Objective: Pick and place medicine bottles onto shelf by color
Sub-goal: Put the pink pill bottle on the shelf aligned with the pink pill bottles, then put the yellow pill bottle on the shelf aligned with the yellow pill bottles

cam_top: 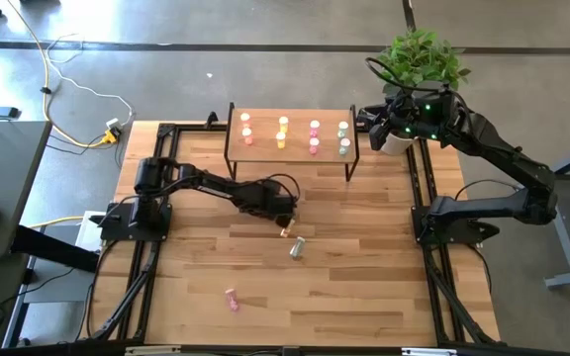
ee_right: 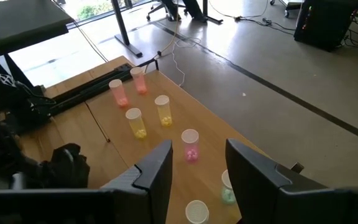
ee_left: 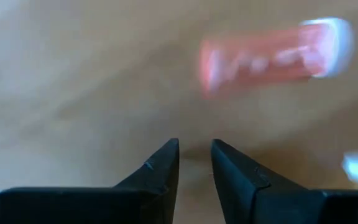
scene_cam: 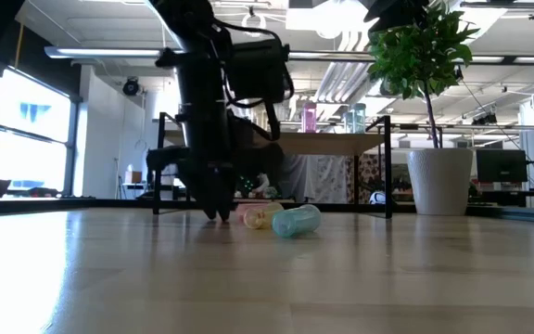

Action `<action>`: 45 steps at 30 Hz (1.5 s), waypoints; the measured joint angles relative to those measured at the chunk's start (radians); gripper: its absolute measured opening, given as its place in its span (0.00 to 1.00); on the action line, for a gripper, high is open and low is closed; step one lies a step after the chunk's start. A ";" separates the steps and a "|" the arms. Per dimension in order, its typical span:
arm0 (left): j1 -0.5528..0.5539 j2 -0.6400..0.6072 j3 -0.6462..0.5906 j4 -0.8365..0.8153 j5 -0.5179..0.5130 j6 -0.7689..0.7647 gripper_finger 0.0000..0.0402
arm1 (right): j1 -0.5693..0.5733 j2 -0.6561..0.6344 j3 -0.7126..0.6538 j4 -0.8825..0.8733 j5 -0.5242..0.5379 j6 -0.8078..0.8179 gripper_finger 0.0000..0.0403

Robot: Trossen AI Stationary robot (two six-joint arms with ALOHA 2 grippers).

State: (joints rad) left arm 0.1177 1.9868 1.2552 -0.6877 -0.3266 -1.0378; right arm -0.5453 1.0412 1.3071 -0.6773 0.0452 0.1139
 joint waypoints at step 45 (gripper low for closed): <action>0.000 -0.187 0.000 0.067 0.389 0.094 0.45 | 0.003 0.000 0.000 -0.044 0.000 -0.028 0.35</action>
State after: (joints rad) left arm 0.1172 1.7997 1.2556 -0.6207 0.0620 -0.9440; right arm -0.5426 1.0412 1.3071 -0.7216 0.0448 0.0860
